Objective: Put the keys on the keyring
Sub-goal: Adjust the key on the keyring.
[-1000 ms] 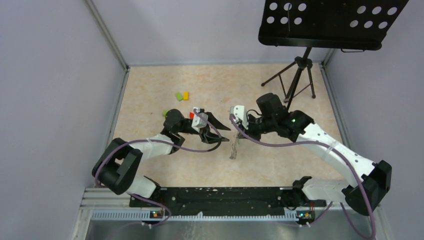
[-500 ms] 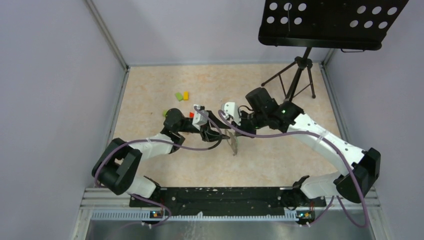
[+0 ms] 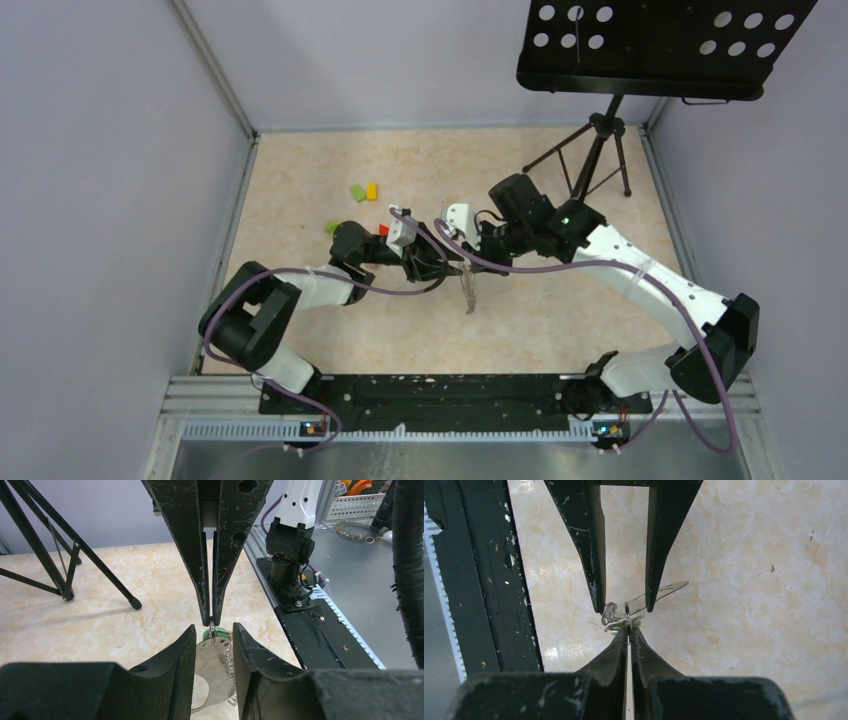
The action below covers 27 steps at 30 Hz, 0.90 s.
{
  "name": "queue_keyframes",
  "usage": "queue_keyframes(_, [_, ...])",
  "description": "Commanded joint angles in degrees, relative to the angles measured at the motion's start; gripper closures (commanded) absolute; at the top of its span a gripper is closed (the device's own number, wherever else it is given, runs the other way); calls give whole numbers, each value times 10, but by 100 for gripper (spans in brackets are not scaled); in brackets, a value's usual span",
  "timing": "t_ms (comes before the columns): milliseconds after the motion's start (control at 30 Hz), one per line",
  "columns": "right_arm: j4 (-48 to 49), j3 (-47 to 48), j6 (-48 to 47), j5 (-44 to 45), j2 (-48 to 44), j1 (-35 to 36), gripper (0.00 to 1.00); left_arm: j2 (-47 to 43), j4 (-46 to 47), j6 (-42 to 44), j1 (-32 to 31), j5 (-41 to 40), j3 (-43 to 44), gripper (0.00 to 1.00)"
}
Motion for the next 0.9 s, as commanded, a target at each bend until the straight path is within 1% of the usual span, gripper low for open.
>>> queue_keyframes(0, [8,29,9,-4,1,8,100,4,47,-14,1,-3,-2,63])
queue_keyframes(567, [19,23,17,-9,3,9,100,15,36,-8,-6,-2,3,67])
queue_keyframes(867, [24,19,18,-11,2,9,100,18,33,-9,-10,-2,8,73])
